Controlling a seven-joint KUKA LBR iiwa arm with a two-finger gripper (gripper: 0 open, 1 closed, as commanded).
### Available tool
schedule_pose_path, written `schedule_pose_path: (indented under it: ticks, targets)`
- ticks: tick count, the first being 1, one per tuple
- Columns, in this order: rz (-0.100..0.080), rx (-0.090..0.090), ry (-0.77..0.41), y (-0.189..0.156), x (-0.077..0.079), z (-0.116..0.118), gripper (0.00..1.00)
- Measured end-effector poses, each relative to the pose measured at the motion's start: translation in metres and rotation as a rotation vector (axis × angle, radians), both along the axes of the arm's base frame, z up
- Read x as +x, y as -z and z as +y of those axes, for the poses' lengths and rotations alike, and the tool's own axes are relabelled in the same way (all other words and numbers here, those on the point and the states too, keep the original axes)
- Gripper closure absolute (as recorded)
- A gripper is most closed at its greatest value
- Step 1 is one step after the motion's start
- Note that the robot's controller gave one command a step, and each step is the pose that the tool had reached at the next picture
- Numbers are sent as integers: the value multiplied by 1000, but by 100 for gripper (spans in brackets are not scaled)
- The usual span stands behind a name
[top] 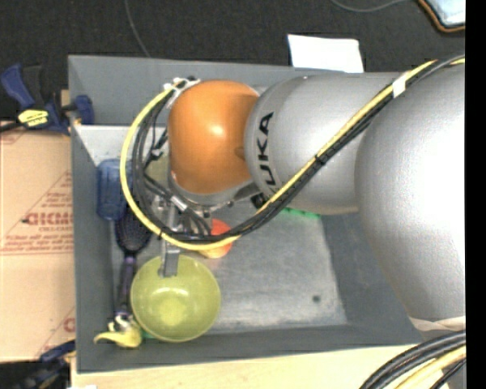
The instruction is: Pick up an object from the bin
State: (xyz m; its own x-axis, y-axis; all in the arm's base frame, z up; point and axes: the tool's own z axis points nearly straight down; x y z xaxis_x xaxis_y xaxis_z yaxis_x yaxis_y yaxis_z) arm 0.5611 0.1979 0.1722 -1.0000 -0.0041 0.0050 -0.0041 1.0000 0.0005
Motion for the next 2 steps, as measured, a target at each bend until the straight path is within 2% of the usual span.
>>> schedule_pose_path:
  ticks: [1, 2]
  targets:
    - [-8, 1, 5, -4, 2, -1, 0]
    - [-11, 3, -178, 103, -55, -30, 0]
